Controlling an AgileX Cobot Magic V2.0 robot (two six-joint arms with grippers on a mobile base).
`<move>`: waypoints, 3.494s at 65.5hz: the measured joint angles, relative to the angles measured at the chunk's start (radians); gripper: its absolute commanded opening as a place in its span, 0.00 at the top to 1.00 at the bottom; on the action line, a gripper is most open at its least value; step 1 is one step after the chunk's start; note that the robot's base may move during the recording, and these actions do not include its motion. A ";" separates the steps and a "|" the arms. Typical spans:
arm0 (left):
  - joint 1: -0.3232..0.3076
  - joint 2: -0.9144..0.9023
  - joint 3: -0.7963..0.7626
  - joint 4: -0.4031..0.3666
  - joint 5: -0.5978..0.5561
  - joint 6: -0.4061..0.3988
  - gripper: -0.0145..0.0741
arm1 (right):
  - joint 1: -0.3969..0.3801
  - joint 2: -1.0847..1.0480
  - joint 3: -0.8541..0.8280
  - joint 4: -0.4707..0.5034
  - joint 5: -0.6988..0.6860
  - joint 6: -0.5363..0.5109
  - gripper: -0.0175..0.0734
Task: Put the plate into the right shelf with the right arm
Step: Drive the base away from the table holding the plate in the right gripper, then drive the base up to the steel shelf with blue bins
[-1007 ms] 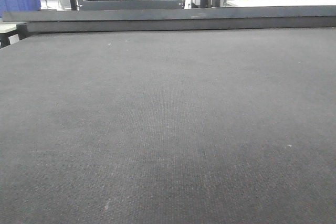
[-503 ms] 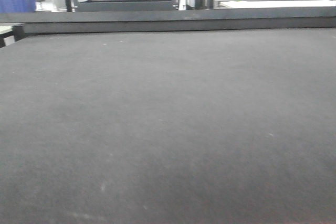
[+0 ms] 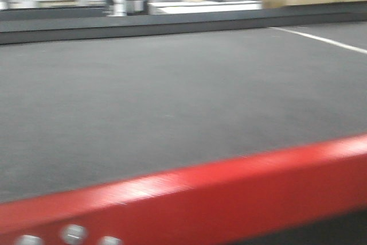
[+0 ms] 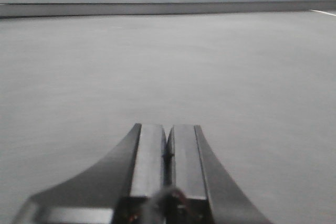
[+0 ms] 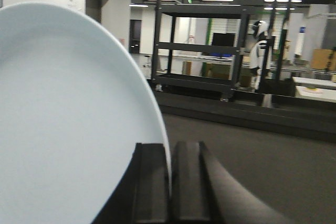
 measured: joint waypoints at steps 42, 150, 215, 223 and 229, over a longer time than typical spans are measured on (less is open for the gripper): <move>0.000 0.000 0.000 0.000 0.000 0.000 0.89 | 0.000 -0.002 0.000 0.000 -0.006 0.000 0.74; 0.000 0.000 0.000 0.000 0.000 0.000 0.89 | 0.000 -0.002 0.000 0.002 -0.006 0.000 0.74; 0.000 0.000 0.000 0.000 0.000 0.000 0.89 | 0.000 -0.002 0.000 0.002 -0.006 0.000 0.74; 0.000 0.000 0.000 0.000 0.000 0.000 0.89 | 0.000 -0.002 0.000 0.002 -0.006 0.000 0.74; 0.000 0.000 0.000 0.000 0.000 0.000 0.89 | 0.000 -0.002 0.000 0.002 -0.006 0.000 0.74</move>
